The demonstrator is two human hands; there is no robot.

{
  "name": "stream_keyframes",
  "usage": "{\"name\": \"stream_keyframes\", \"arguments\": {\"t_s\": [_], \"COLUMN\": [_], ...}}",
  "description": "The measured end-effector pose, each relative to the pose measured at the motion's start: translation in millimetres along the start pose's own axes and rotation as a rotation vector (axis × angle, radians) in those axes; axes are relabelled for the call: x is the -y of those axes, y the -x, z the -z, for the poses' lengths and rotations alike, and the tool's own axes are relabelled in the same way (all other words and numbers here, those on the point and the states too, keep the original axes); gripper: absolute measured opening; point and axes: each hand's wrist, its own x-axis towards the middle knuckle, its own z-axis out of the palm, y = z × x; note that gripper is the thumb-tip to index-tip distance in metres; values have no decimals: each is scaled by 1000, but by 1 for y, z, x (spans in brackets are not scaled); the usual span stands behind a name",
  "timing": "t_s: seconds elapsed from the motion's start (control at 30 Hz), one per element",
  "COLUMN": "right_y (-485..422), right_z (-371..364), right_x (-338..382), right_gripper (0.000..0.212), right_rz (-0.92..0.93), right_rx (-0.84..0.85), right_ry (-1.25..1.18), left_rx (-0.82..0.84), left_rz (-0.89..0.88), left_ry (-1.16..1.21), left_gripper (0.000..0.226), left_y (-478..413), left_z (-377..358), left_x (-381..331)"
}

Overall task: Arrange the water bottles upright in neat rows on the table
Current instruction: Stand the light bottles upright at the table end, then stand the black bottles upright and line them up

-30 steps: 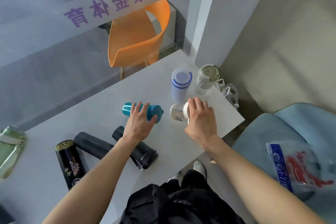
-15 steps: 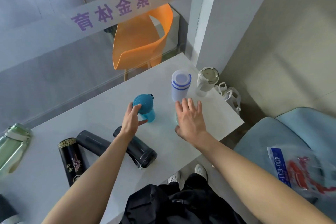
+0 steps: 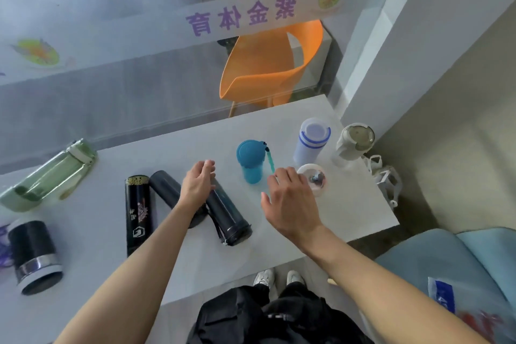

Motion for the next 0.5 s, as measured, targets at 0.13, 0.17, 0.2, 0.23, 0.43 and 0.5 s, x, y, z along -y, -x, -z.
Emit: {"name": "stream_keyframes", "arguments": {"t_s": [0.13,0.17,0.2,0.23,0.43,0.5], "right_y": [5,7,9,11,7,9], "right_z": [-26,-34,-43,-53,-102,-110], "right_x": [36,45,53,60,88,92], "right_gripper": [33,41,53,68,114,103], "right_rz": [125,123,108,80,-135,-189], "right_rx": [155,239,341,446,684,684], "right_ry": [-171,-191,-193,-186,-207,-219], "left_rx": [-151,-179,-208,-234,-196,-135], "left_rz": [-10,0,10,17,6,-53], "left_ry": [-210,-253,-288,-316,-592,-698], "left_gripper": [31,26,22,20,42,55], "left_y": [51,66,80,91,117,113], "left_z": [37,44,50,56,77,77], "left_x": [16,19,22,27,68,77]}}
